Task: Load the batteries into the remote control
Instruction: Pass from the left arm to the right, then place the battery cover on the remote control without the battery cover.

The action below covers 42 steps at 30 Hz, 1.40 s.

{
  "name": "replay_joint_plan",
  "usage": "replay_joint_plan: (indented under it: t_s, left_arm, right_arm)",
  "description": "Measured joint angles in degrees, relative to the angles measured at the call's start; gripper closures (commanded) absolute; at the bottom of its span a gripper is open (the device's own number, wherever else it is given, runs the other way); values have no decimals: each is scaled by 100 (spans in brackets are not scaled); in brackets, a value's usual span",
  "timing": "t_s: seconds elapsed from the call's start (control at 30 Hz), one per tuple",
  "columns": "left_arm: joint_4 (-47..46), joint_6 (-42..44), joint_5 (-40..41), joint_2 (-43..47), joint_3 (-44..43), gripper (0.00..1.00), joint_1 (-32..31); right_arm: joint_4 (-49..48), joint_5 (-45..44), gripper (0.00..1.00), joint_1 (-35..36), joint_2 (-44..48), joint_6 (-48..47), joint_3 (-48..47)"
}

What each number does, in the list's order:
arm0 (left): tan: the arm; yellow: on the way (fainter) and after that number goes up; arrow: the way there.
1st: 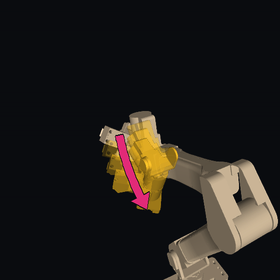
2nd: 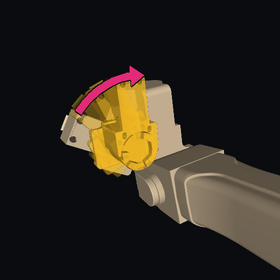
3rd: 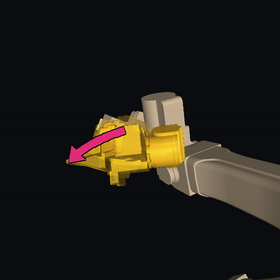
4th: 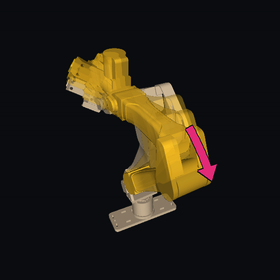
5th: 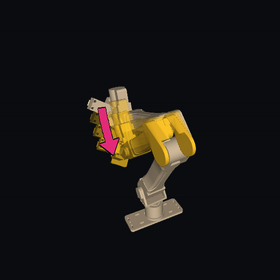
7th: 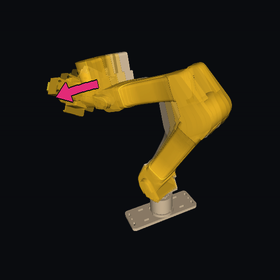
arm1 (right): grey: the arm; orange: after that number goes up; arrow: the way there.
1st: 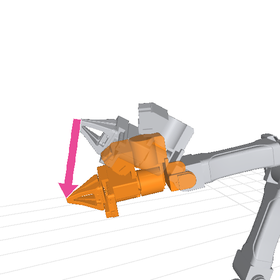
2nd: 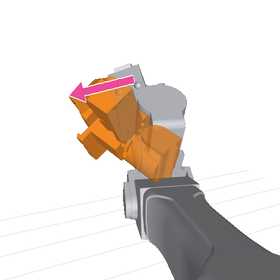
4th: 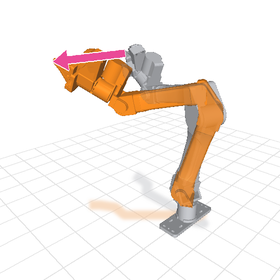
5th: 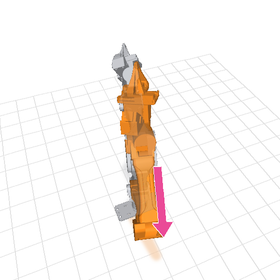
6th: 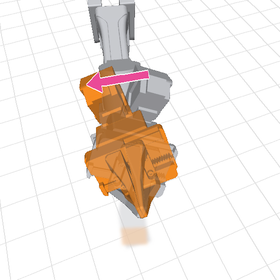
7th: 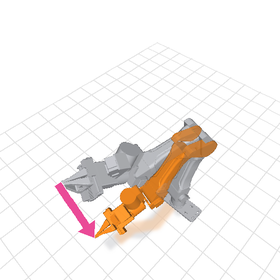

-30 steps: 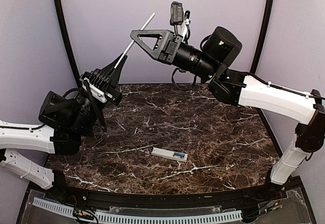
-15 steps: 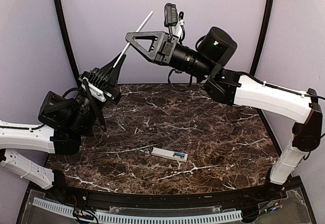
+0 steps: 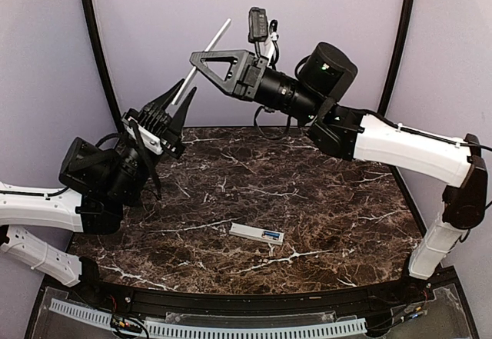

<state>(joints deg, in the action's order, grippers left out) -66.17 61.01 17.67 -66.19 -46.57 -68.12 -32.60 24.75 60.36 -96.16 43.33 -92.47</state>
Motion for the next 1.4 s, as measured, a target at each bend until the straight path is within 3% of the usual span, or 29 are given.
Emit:
replay_joint_plan:
  t_s: [0.1,0.37,0.5,0.63,0.8,0.97,1.17,1.4]
  left_arm:
    - [81,-9,4,0,0,75,0]
    - [400,-195,50,46,31,33,0]
    - [946,-621,66,369,144,22,0]
    - [1832,-1325,-11,964,184,17,0]
    - [2656,-2319,153,1650,313,15,35]
    - [3578,-3862,546,1987,389,9,616]
    - [4557,-5825,815,1873,649,1,1364]
    - [5095,-7217,758,1093,966,1,1784]
  right_arm:
    - [2,-39,91,-9,7,-7,44]
    - [146,-170,92,-55,109,-107,173]
    - [656,-334,93,-212,367,-326,234]
    - [1543,-573,94,-474,691,-807,225]
    - [3344,-1019,94,-732,879,-1823,-127]
    - [5040,-1257,95,-796,710,-3010,-472]
    - [6800,-1447,96,-756,-118,-4216,-481]
    - [8441,-2052,96,-435,-1377,-4962,-501]
